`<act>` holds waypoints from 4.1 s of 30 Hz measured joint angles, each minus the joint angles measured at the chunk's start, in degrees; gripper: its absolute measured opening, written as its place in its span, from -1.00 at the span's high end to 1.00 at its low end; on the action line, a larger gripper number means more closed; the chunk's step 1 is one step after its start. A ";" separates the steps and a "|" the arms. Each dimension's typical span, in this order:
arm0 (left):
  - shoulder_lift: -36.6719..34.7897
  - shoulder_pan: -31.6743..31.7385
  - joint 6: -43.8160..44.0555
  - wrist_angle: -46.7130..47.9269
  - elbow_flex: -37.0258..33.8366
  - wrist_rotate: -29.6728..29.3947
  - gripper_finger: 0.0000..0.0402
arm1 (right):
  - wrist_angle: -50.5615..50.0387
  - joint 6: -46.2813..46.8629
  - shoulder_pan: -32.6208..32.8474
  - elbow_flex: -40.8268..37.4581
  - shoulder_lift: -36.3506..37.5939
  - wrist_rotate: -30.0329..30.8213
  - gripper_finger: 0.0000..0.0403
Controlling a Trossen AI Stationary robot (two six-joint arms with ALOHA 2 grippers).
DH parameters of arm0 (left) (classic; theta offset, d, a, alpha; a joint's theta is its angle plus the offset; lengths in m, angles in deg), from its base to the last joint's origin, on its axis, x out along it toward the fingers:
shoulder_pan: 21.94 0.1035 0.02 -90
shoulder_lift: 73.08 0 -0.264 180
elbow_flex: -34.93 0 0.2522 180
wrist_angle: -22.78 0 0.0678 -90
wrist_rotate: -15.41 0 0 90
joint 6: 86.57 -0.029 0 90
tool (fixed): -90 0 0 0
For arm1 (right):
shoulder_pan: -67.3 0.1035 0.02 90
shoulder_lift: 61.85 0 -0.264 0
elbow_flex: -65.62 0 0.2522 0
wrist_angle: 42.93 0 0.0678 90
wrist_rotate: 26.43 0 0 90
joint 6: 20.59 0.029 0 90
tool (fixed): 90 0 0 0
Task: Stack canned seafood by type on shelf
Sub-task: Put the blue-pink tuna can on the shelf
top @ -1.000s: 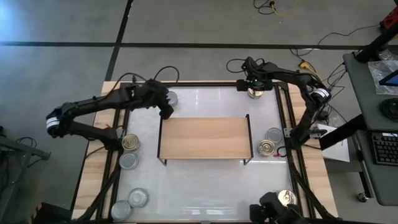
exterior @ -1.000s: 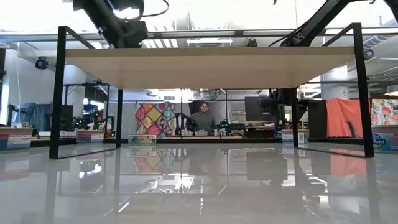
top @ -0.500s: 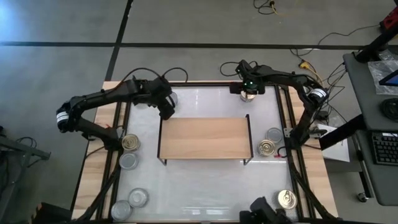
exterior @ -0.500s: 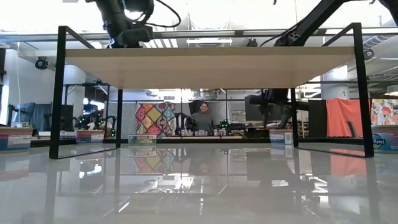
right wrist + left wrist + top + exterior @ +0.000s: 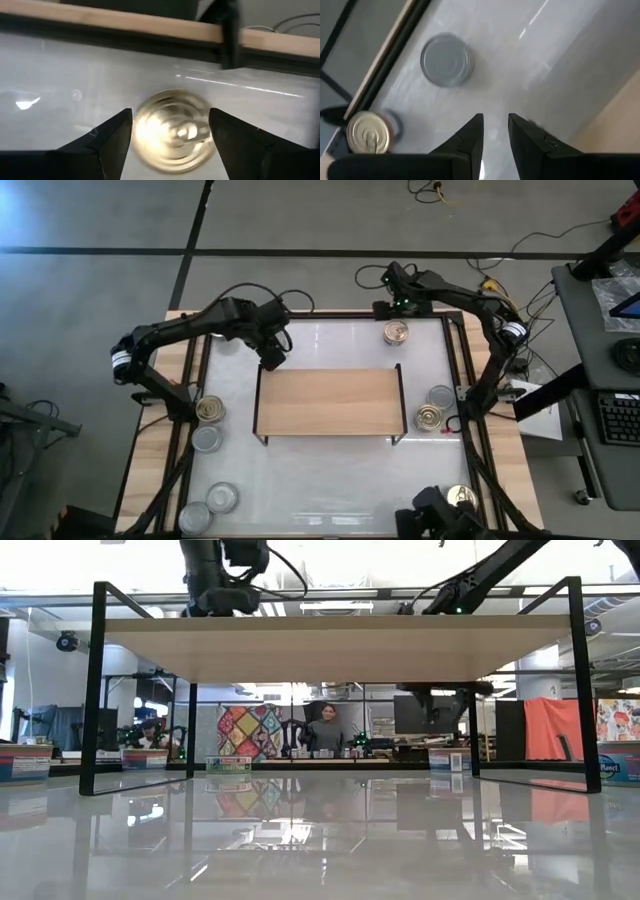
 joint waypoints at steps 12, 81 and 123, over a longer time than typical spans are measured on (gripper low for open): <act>-20.80 0.10 -1.08 -11.67 -17.29 -1.45 0.63 | 0.17 -0.69 -1.94 -0.39 0.00 0.00 -0.19; -77.41 -1.14 -2.08 -40.97 -69.02 21.94 0.63 | -0.13 2.92 4.83 3.15 -3.97 -4.64 -0.37; -81.65 -1.14 -1.84 -38.17 -68.95 21.01 0.63 | 8.76 0.28 13.17 6.95 -9.52 -12.38 -0.35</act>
